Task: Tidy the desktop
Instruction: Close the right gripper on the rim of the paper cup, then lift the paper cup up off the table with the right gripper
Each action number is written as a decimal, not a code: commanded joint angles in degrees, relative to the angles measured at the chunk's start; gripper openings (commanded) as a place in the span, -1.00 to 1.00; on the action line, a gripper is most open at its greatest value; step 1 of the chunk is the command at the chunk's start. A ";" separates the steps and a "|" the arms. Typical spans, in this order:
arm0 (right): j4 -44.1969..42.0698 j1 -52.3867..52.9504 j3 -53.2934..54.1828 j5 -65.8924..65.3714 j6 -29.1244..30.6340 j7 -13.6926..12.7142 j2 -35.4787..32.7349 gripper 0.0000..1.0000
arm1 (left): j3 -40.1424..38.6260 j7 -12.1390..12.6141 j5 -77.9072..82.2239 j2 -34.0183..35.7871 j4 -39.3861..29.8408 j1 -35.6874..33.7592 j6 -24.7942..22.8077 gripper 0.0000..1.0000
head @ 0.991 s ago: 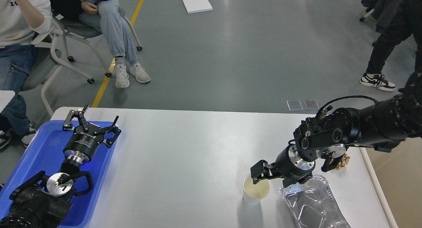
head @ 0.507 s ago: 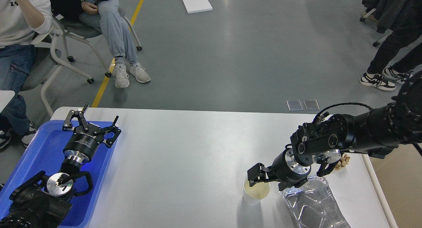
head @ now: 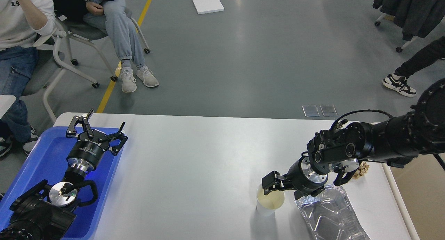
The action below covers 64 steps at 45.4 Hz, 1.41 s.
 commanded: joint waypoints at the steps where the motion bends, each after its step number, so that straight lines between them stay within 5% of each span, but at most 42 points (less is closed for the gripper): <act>1: -0.33 -0.68 -0.13 -2.43 -0.01 0.00 0.11 0.94 | 0.00 0.00 0.00 0.01 -0.01 0.00 0.00 1.00; 34: -0.07 -0.68 -0.13 -6.38 -0.01 0.00 0.11 0.05 | 0.00 0.00 0.00 0.01 -0.01 0.00 0.00 1.00; 49: 0.46 -0.68 -0.22 -6.30 0.34 0.00 0.11 -0.99 | 0.00 0.00 0.00 0.01 -0.01 0.00 0.00 1.00; 64: 0.90 -0.51 -0.31 -6.30 0.70 -0.09 0.11 -1.00 | 0.00 0.00 0.00 -0.08 -0.01 0.00 0.00 1.00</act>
